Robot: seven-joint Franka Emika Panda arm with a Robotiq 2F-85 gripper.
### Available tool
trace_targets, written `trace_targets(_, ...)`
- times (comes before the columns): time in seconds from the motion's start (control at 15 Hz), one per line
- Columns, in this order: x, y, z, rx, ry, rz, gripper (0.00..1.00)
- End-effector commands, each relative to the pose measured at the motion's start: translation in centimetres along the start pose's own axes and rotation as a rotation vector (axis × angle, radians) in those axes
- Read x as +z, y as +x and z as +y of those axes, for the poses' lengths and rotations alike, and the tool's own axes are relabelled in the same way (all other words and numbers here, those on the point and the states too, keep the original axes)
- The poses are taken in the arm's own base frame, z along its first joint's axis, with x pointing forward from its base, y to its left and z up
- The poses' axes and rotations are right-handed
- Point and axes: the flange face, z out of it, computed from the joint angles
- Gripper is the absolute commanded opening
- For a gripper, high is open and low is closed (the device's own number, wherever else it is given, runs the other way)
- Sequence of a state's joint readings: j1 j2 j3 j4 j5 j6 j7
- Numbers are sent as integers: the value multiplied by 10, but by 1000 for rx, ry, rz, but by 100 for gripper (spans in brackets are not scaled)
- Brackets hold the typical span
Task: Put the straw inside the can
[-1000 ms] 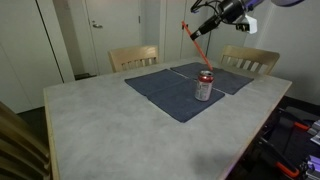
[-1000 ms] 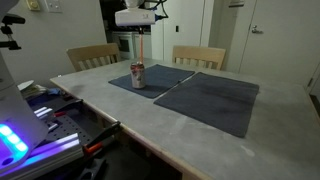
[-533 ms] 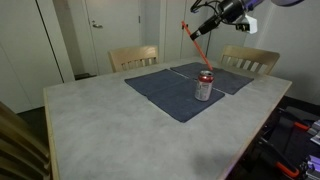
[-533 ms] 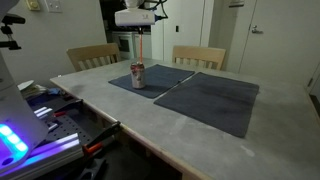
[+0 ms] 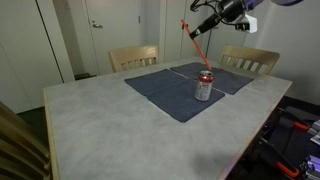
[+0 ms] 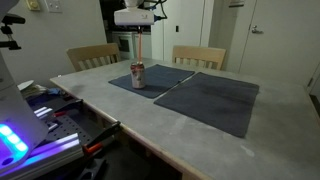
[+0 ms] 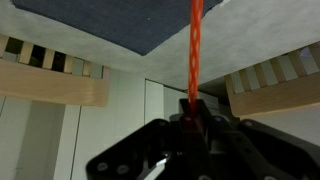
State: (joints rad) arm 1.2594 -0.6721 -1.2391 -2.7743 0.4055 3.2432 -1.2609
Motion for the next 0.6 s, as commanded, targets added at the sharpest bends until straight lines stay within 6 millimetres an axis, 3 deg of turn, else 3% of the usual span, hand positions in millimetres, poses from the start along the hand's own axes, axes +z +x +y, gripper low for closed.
trace_targets(0.0,4,-3,-3,16,33,3,2)
trace_targets(0.53,11,-12,-3,52,58,4,2)
